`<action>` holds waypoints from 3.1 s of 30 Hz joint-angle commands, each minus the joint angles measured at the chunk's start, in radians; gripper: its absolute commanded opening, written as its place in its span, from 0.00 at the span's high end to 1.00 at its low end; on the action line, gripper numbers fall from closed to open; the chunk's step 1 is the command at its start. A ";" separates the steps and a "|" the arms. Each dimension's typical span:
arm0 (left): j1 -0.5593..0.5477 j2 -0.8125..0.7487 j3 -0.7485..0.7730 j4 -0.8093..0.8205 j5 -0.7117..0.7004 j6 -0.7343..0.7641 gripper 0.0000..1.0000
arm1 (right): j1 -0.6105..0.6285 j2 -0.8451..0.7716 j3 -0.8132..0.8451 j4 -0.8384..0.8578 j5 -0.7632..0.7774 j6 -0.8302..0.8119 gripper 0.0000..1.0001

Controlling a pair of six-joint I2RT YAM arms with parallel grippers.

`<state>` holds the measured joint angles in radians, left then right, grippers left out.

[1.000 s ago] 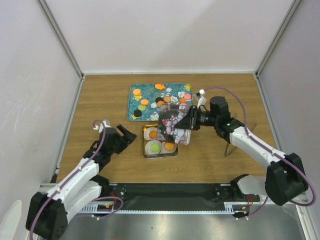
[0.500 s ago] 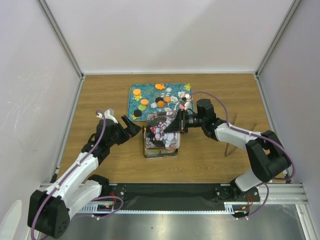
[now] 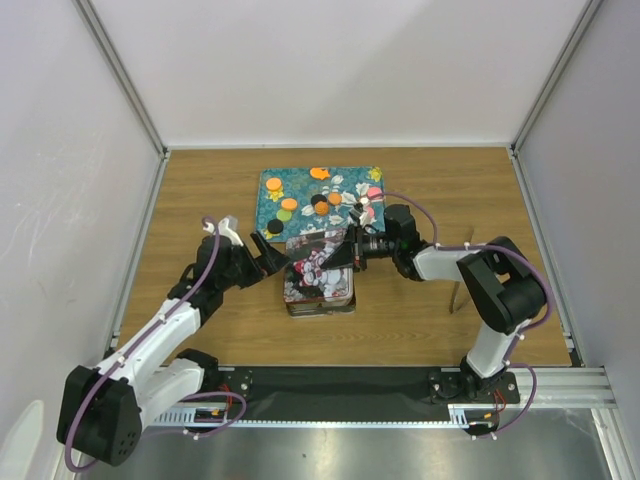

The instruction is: Pack the cookies

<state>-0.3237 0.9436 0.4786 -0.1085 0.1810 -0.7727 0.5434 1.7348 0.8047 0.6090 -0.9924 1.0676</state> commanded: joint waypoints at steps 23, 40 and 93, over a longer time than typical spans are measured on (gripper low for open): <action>-0.012 0.103 -0.032 0.105 0.061 0.032 0.00 | -0.022 0.183 -0.055 0.406 -0.103 0.193 0.92; -0.021 0.119 -0.038 0.105 0.074 0.039 0.00 | -0.014 0.200 -0.052 0.431 -0.104 0.204 0.91; -0.055 0.136 -0.017 0.122 0.055 0.070 0.00 | -0.036 0.250 -0.026 0.548 -0.130 0.264 0.88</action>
<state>-0.3714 1.0931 0.4397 0.0101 0.2466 -0.7326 0.4870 2.0033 0.7437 1.1839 -1.1118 1.4010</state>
